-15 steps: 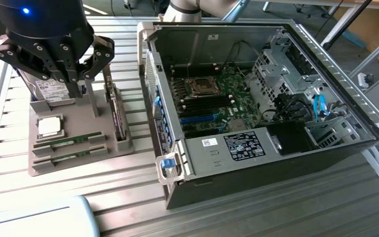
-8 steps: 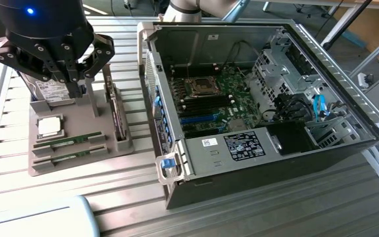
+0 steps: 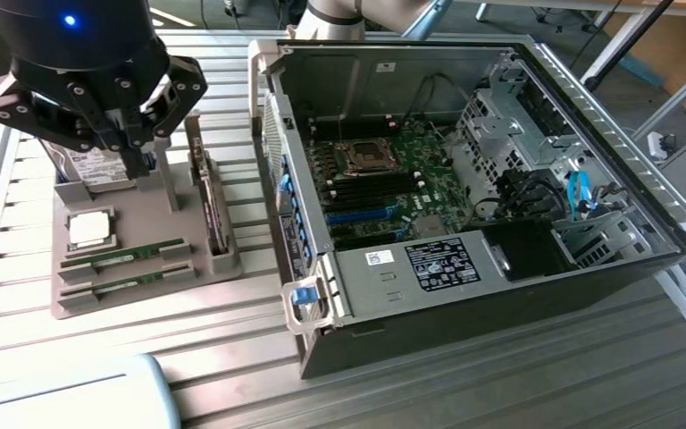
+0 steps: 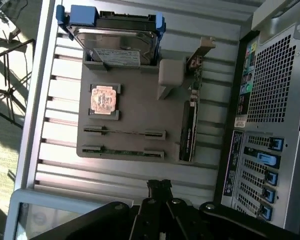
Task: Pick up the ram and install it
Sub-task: 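Pick up the ram and move it above insertion slot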
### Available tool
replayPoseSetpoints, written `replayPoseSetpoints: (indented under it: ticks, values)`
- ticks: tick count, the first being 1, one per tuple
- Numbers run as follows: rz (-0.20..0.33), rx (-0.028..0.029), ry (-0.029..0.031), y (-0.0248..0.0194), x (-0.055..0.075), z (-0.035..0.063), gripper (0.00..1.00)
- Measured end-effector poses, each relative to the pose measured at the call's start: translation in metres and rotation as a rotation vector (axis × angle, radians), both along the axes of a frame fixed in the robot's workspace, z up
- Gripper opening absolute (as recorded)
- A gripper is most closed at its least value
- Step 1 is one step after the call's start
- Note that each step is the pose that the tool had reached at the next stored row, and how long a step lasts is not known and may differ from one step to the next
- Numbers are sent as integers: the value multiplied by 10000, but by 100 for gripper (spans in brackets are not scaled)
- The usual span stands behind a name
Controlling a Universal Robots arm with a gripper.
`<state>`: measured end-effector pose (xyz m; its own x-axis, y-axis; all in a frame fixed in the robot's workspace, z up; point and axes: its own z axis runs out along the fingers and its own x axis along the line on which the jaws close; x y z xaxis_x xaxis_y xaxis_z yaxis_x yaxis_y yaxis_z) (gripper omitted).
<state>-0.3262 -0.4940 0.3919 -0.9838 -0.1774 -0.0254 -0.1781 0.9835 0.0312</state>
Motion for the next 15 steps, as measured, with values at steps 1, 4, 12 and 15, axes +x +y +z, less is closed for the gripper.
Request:
replayPoseSetpoints:
  ticks: [1, 4, 12, 15]
  values:
    - [333, 0, 0, 0, 0, -2, 13]
    - [1173, 0, -1, 0, 0, -8, 13]
    - [2850, 0, 0, 0, 0, -24, 13]
    - [3433, 0, 0, 0, 0, -30, 13]
